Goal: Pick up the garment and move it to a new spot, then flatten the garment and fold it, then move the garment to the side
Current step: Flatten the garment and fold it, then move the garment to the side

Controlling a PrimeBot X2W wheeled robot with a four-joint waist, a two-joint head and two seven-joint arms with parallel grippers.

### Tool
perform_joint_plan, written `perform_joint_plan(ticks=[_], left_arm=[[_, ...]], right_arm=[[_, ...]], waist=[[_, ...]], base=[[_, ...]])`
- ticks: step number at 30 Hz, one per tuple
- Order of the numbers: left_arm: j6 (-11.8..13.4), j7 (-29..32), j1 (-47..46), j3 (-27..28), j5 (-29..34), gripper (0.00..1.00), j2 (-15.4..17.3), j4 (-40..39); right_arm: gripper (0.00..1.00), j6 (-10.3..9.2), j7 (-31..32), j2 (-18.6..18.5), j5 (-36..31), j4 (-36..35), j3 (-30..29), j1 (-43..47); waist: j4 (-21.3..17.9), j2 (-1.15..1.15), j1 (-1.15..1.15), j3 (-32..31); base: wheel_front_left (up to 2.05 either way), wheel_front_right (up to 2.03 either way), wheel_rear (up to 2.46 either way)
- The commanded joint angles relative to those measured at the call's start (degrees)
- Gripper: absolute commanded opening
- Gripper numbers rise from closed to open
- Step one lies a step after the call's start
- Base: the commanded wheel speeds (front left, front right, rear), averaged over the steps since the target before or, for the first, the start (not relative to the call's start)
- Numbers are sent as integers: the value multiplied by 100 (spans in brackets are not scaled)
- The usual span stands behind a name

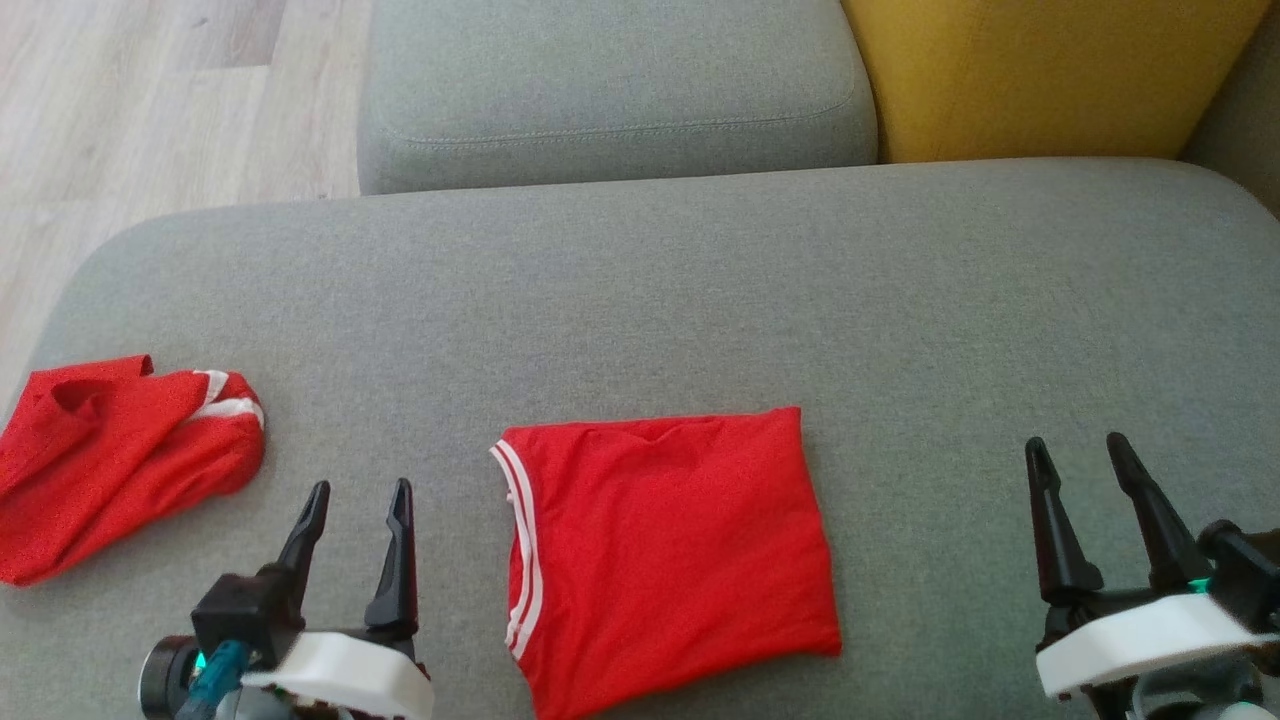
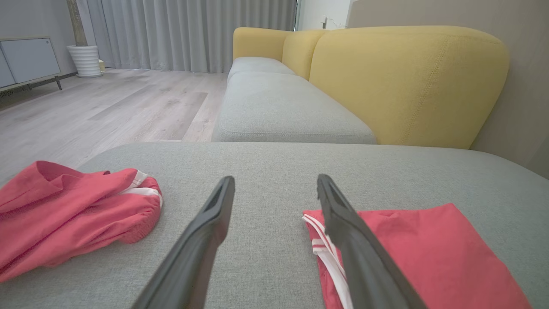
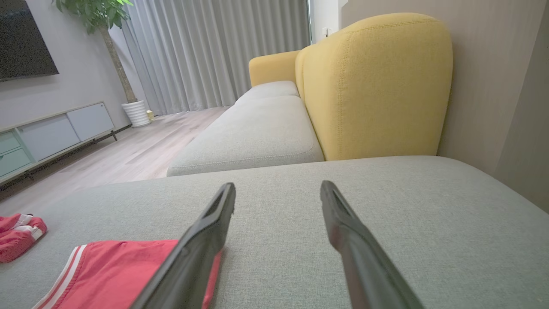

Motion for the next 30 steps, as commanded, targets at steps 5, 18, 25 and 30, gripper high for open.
perform_joint_plan(ticks=[5, 18, 25, 30], left_arm=[[99, -8, -248, 250, 12, 100, 133, -186], [187, 5, -285, 166, 120, 100, 172, -198], [208, -17, -380, 139, 169, 100, 186, -198], [170, -41, -574, 75, 230, 100, 171, -228]], right_arm=[[100, 43, 9, -20, -123, -232, 110, -155], [100, 43, 30, 17, -109, -213, 117, -153], [100, 43, 88, 4, -81, -115, 102, -188], [100, 43, 194, -27, 19, 291, 322, -360]], waist=[[3, 0, 0, -7], [14, 0, 0, -5], [59, 0, 0, 49], [262, 0, 0, 193]], base=[[0, 0, 0], [0, 0, 0], [0, 0, 0], [0, 0, 0]])
